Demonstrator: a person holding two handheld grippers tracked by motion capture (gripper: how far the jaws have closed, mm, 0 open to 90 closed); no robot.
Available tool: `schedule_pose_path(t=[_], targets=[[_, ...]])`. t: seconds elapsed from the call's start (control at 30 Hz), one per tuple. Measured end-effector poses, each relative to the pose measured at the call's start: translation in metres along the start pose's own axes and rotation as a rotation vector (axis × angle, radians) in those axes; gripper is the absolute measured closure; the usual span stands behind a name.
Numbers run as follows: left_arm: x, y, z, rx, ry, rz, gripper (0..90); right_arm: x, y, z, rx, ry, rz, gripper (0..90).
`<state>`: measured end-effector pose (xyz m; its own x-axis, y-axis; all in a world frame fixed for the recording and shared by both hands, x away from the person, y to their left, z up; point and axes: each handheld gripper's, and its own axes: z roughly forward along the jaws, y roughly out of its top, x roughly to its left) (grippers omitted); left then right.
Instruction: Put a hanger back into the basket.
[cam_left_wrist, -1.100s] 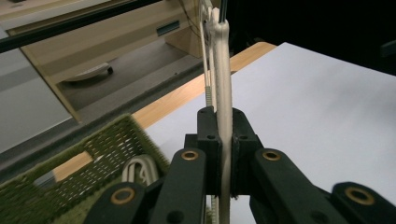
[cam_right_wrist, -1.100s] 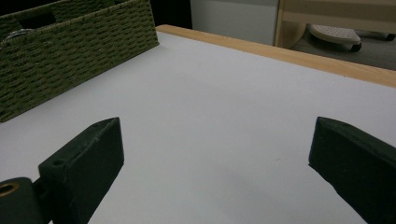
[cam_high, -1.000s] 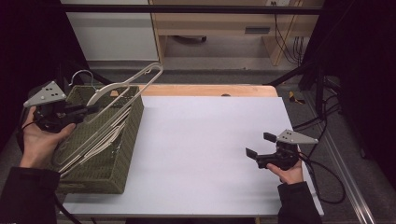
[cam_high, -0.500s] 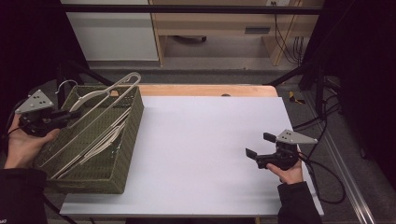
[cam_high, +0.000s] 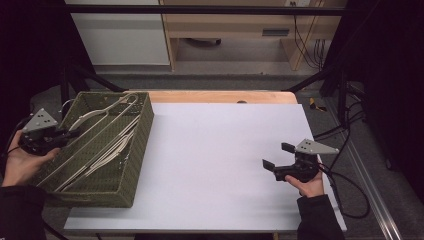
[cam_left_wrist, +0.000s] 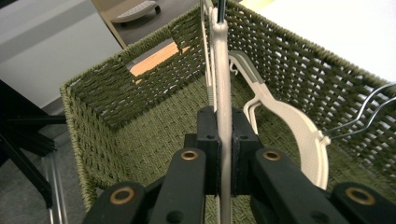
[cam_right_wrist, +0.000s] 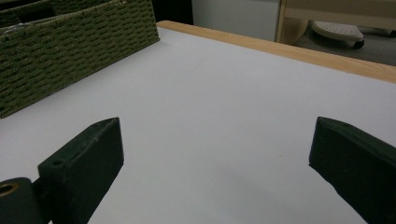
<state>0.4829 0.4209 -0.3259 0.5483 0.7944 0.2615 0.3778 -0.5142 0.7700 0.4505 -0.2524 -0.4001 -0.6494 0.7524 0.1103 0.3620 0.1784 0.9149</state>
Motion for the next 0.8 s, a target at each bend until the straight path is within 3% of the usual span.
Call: schedule_pose_path(t=[0.17, 0.37, 0.5, 0.57, 0.67, 0.73, 0.8], targets=[[-0.009, -0.001, 0.014, 0.042, 0.032, 0.055, 85.1, 0.0, 0.0, 0.0, 0.002, -0.002, -0.002, 3.8], [-0.016, -0.017, 0.032, 0.086, 0.052, 0.045, 85.1, 0.0, 0.0, 0.0, -0.001, 0.002, -0.001, 3.8], [-0.018, -0.027, 0.042, 0.128, 0.065, 0.075, 84.9, 0.001, -0.001, 0.001, 0.004, 0.001, 0.0, 3.8], [-0.019, -0.031, 0.043, 0.109, 0.074, 0.065, 85.0, 0.001, -0.001, 0.001, 0.007, 0.001, -0.002, 3.8], [-0.02, -0.037, 0.045, 0.127, 0.065, 0.06, 84.6, 0.001, -0.001, 0.001, 0.009, 0.001, 0.0, 3.8], [-0.022, -0.038, 0.045, 0.117, 0.033, 0.036, 85.0, 0.001, -0.001, 0.001, 0.009, 0.002, -0.003, 3.8], [-0.024, -0.038, 0.046, 0.155, -0.001, 0.051, 83.9, 0.002, -0.001, 0.002, 0.009, 0.001, -0.001, 3.8]])
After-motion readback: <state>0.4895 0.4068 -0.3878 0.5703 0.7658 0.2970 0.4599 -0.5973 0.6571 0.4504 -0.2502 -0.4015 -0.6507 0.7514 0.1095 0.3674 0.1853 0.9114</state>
